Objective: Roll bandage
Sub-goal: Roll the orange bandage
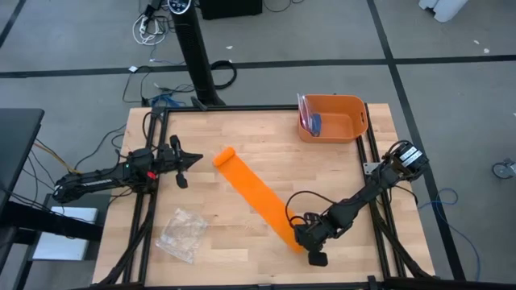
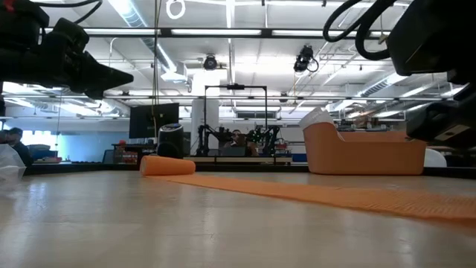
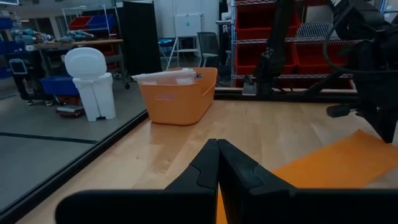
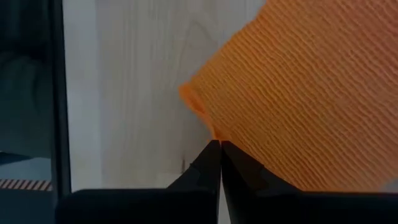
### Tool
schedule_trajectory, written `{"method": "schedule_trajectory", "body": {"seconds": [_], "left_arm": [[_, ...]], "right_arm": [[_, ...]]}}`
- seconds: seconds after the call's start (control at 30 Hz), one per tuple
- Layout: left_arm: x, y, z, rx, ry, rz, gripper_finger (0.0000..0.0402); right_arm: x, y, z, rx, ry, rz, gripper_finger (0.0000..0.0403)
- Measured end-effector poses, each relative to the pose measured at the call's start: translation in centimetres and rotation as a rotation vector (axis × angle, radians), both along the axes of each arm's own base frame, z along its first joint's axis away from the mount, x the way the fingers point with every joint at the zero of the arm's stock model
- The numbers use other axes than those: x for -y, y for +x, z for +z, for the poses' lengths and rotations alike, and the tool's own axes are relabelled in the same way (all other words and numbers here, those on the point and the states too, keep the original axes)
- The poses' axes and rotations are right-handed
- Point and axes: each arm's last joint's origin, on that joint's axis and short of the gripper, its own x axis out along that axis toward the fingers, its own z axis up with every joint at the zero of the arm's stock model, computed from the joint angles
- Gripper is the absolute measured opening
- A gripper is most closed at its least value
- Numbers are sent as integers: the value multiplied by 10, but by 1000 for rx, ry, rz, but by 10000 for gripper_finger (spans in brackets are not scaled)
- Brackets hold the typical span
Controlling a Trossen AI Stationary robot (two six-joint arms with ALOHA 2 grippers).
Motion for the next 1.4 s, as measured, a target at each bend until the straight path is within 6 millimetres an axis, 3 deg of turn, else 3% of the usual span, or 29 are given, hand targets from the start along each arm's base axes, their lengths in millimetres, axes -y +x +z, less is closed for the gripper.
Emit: {"method": "schedule_trajectory", "body": {"seconds": [0.17, 0.63, 1.07, 1.27, 1.4], "left_arm": [[0, 0, 0, -1, 0, 0, 12], [0, 0, 2, 21, 4, 0, 12], [0, -1, 10, 98, 20, 0, 12], [2, -2, 19, 202, -9, -55, 12], [3, 0, 15, 177, -77, -95, 27]], "right_arm": [[0, 0, 0, 2, 6, -5, 32], [-9, 6, 9, 0, 144, -23, 130], [-17, 18, 30, 94, 135, 56, 134], [-7, 25, 30, 116, 109, 45, 133], [9, 37, 31, 146, 94, 27, 137]]}}
